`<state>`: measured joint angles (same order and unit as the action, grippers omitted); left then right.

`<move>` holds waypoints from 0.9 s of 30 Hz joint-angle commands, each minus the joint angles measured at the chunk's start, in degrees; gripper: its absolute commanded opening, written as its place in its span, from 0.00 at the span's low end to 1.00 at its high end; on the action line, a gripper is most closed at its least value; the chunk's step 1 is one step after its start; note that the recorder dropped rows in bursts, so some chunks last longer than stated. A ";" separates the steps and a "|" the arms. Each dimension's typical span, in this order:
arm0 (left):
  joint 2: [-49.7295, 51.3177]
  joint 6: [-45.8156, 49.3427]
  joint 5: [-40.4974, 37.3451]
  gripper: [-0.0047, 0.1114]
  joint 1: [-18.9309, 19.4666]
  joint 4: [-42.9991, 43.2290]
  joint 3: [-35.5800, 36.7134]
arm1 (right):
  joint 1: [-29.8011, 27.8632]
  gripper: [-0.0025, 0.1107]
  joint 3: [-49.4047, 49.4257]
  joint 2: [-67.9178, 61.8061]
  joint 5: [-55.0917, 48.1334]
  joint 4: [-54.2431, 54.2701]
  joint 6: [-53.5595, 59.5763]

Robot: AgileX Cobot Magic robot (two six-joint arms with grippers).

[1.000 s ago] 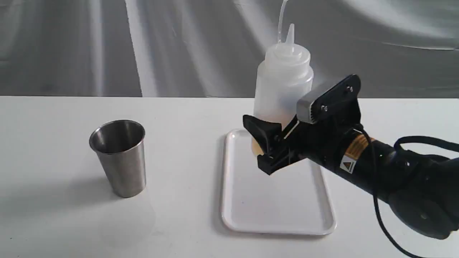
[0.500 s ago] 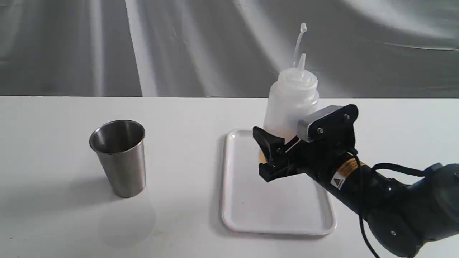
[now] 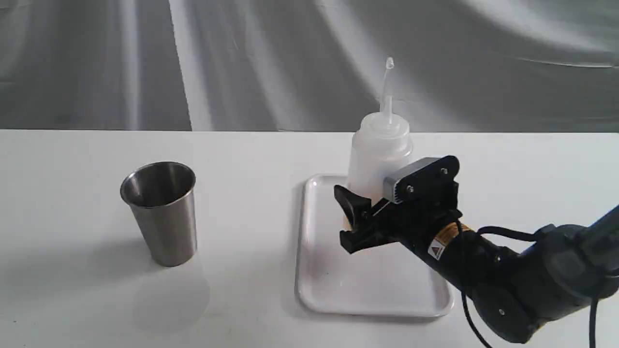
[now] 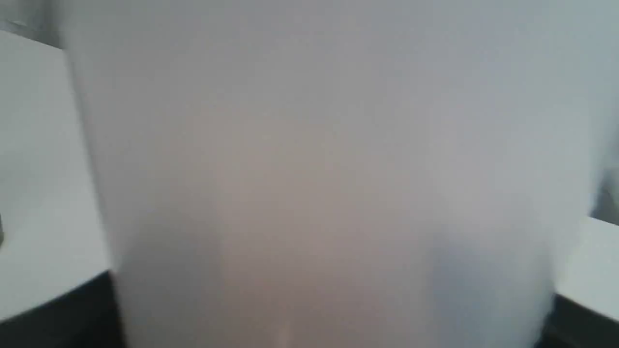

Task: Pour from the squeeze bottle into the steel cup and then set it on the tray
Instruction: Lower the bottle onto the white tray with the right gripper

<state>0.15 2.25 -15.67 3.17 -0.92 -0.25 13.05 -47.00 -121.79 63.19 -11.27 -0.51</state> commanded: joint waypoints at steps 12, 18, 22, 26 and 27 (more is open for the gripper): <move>-0.15 -0.30 0.43 0.04 -0.46 -0.04 0.25 | -0.47 0.02 -6.47 -5.56 1.66 -1.20 0.05; -0.15 -0.30 0.43 0.04 -0.46 -0.04 0.25 | -0.47 0.02 -6.47 -7.24 1.51 -1.20 0.51; -0.15 -0.14 0.43 0.04 -0.46 -0.04 0.25 | -0.47 0.02 -6.47 -8.36 1.40 -1.20 0.51; -0.15 -0.14 0.43 0.04 -0.46 -0.04 0.25 | -0.47 0.02 -6.47 -8.59 1.49 -1.09 0.51; -0.15 -0.14 0.43 0.04 -0.46 -0.04 0.25 | -0.47 0.02 -6.47 -8.59 1.49 -0.83 0.51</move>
<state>0.15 2.25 -15.67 3.17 -0.92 -0.25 13.05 -53.18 -130.75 62.74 -12.29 0.00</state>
